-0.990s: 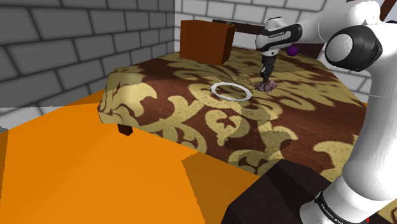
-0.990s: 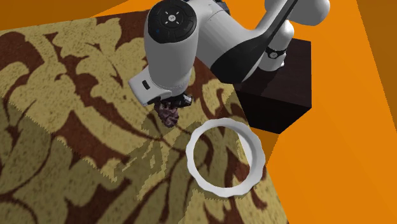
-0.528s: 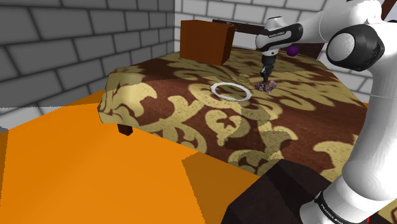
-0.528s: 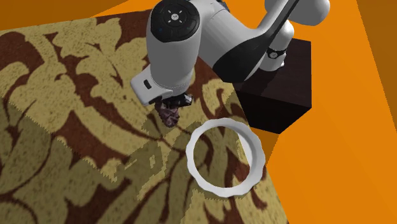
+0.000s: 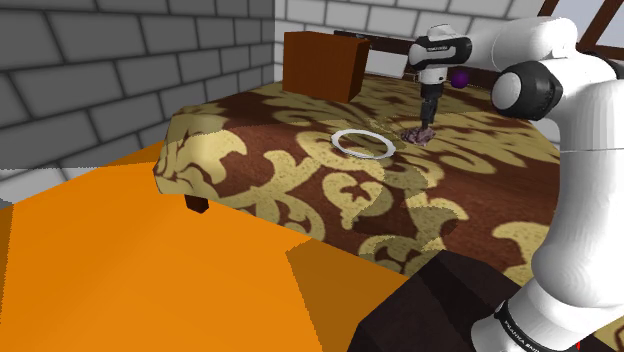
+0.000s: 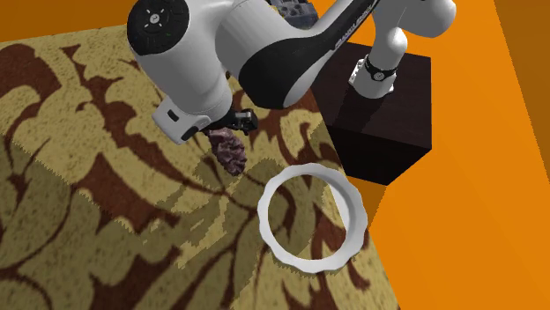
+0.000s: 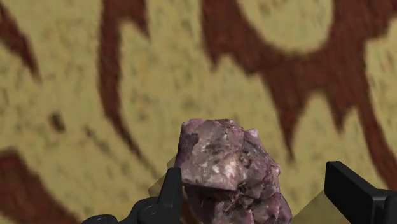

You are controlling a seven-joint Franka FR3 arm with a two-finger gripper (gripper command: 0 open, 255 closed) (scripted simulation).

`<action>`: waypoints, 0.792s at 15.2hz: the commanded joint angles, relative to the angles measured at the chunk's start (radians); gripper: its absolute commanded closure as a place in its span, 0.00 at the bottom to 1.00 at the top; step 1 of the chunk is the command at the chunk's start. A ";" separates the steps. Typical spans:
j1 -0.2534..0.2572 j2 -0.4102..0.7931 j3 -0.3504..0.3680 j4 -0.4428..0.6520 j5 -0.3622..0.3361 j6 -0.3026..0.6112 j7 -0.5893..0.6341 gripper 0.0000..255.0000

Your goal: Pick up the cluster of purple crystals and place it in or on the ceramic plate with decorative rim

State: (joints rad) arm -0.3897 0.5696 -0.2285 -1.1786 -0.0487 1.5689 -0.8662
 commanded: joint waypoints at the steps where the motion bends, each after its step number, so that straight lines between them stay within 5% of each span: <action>1: -0.012 0.011 0.004 0.003 0.005 -0.017 -0.036 0.00; 6: -0.009 -0.013 0.003 -0.109 0.001 0.071 -0.032 0.00; 12: -0.011 -0.013 0.005 -0.109 0.000 0.071 -0.032 0.00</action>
State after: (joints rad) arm -0.4057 0.5451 -0.2304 -1.2736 -0.0551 1.6915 -0.9005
